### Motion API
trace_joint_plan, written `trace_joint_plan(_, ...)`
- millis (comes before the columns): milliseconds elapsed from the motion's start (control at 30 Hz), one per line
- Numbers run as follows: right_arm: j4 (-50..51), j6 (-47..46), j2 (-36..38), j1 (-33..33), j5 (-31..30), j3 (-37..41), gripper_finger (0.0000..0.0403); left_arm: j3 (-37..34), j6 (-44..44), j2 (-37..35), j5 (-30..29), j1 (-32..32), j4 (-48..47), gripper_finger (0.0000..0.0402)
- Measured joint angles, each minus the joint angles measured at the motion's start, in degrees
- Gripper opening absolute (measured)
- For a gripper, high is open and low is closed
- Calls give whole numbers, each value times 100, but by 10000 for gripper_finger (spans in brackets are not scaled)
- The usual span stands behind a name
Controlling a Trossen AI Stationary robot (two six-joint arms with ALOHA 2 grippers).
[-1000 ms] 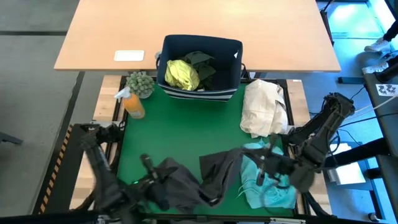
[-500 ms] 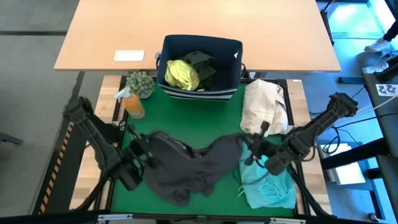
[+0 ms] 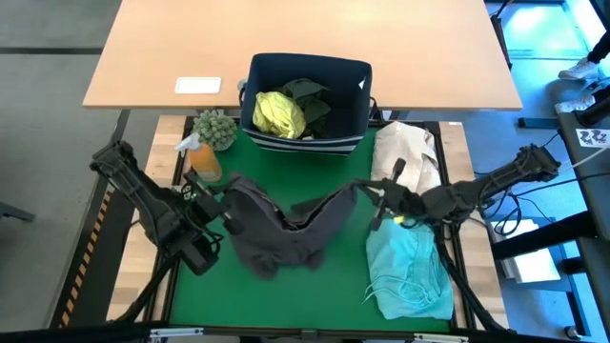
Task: Fold laundry
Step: Fold the black shorts
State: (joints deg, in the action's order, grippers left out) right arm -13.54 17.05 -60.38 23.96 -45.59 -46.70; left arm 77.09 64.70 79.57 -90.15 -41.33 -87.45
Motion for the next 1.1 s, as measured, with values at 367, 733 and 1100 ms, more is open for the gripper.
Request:
trace_joint_plan(367, -249, 1038, -2, -690, 74, -447, 6, 1268, -1887, 2, 9, 353, 9, 0)
trace_joint_plan(733, 320, 1295, 368, -671, -34, -1108, 6, 2333, -3156, 9, 11, 557, 20, 0)
trace_joint_plan(1100, 1388, 1291, 424, -668, -1064, -1530, 6, 2808, -3357, 9, 17, 893, 237, 0)
